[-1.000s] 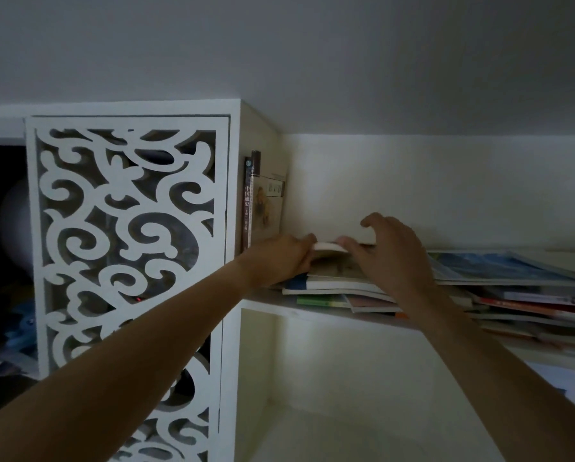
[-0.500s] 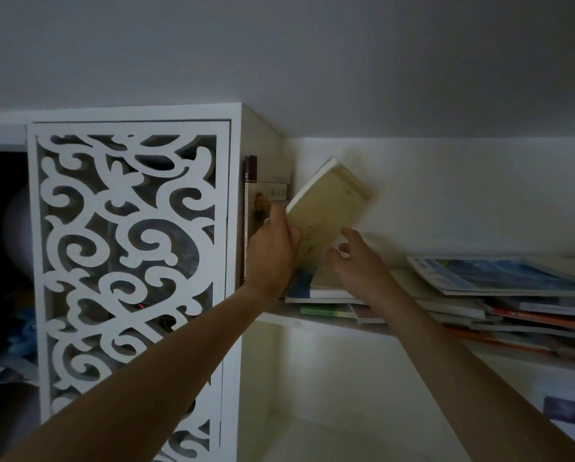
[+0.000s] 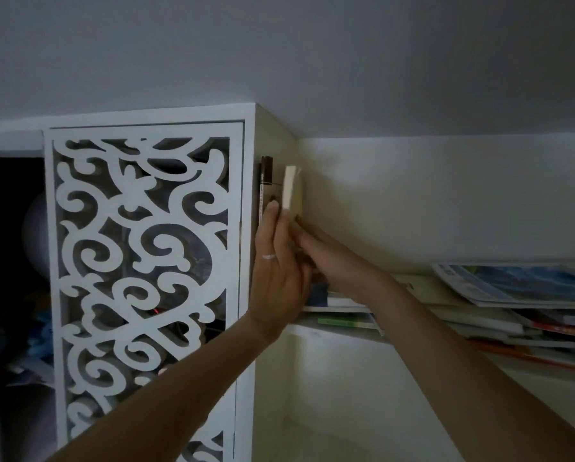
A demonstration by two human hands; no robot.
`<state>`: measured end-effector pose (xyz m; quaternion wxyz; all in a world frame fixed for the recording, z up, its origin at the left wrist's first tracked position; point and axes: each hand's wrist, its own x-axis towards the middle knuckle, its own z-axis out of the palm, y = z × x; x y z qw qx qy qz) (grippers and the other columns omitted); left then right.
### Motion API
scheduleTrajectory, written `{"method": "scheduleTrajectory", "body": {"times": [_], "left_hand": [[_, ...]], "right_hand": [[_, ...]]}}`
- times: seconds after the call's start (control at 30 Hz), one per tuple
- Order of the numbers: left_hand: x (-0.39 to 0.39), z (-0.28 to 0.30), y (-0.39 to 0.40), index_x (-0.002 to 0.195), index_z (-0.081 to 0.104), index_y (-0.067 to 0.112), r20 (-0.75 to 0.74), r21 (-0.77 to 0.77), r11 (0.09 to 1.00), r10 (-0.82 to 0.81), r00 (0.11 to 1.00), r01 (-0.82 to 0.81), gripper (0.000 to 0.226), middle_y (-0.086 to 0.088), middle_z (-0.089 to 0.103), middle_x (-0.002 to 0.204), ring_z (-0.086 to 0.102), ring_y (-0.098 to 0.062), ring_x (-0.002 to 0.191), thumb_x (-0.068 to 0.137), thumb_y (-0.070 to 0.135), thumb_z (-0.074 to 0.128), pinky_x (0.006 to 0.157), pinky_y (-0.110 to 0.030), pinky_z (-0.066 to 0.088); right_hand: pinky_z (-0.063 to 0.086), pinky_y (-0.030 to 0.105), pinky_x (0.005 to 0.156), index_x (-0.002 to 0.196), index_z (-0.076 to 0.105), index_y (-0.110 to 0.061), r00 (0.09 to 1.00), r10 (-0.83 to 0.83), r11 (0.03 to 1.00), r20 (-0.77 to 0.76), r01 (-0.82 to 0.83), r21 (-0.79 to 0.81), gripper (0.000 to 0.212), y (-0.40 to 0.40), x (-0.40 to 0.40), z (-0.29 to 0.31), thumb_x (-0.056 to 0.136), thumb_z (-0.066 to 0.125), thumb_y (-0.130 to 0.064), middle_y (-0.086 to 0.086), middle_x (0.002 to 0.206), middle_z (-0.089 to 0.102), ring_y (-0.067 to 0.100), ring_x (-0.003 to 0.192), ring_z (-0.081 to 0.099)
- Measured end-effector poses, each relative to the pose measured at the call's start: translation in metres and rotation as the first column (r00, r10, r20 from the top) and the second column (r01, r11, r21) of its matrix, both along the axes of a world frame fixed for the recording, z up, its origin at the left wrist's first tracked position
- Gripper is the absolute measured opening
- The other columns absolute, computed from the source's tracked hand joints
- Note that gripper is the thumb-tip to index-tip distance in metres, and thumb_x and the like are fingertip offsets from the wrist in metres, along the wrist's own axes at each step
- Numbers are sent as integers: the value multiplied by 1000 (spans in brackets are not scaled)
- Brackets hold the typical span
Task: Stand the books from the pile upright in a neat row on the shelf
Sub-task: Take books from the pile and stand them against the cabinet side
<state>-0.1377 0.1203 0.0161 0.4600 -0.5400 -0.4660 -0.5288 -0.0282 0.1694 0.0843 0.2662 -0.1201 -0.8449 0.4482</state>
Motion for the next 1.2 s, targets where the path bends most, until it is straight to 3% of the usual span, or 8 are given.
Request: {"method": "scheduleTrajectory", "body": {"times": [0.23, 0.3, 0.4, 0.63, 0.8, 1.0, 1.1, 1.2], "left_hand": [[-13, 4, 12, 156, 29, -6, -97, -33, 946, 319, 943, -323, 84, -26, 23, 166, 17, -39, 158, 93, 25, 75, 123, -59, 27], [-12, 7, 13, 154, 38, -5, -105, -25, 940, 336, 936, -340, 78, -25, 30, 164, 19, -37, 157, 89, 18, 75, 127, -56, 21], [-15, 6, 16, 152, 41, -6, -123, -46, 928, 362, 924, -370, 71, -24, 30, 164, 17, -37, 158, 89, 11, 68, 129, -52, 13], [-16, 6, 15, 144, 53, -2, -146, -101, 930, 338, 930, -354, 71, -29, 29, 163, 17, -42, 157, 89, 42, 65, 129, -56, 10], [-11, 8, 11, 140, 56, -2, -110, -86, 949, 294, 950, -304, 65, -30, 31, 161, 21, -44, 155, 90, 38, 49, 127, -59, 12], [-16, 5, 14, 138, 57, -1, -132, -39, 959, 272, 953, -279, 64, -31, 30, 160, 19, -43, 156, 82, 25, 77, 128, -58, 13], [-11, 7, 9, 132, 61, -3, -126, -30, 971, 231, 965, -237, 51, -32, 35, 157, 24, -45, 153, 88, 21, 51, 127, -59, 15], [-5, 8, 4, 128, 65, -3, -127, -56, 972, 222, 967, -230, 55, -31, 39, 156, 27, -45, 152, 86, 23, 41, 127, -58, 16]], "right_hand": [[43, 47, 111, 156, 17, -53, 985, -140, 971, 105, 115, 212, 63, 7, -21, -4, 97, 30, -74, -7, 158, 41, 19, 133, 51], [46, 44, 107, 154, 32, -42, 950, -229, 929, 214, 148, 340, 59, 15, -13, -8, 100, 32, -66, -1, 150, 52, 20, 125, 57], [50, 33, 89, 118, 70, -20, 886, -356, 836, 295, 161, 525, 41, 16, 12, -1, 105, 41, -47, 4, 115, 71, 21, 102, 65], [42, 35, 109, 136, 60, -42, 673, -515, 702, 530, -23, 712, 62, 22, 112, 30, 82, 64, -73, -19, 131, 58, 10, 121, 55], [50, 33, 105, 125, 67, -43, 739, -515, 663, 435, 22, 748, 46, 27, 151, 33, 82, 76, -57, -18, 121, 69, 1, 109, 63], [49, 34, 103, 134, 60, -40, 728, -560, 596, 396, 21, 803, 41, 34, 159, 16, 94, 65, -47, -10, 131, 65, 7, 114, 60], [50, 36, 100, 136, 55, -45, 672, -601, 573, 433, -15, 819, 48, 34, 162, 22, 91, 63, -60, -11, 134, 61, 9, 113, 58], [54, 39, 95, 145, 47, -39, 704, -608, 531, 367, 17, 847, 61, 30, 155, 23, 89, 71, -44, -4, 123, 63, 15, 108, 61]]}}
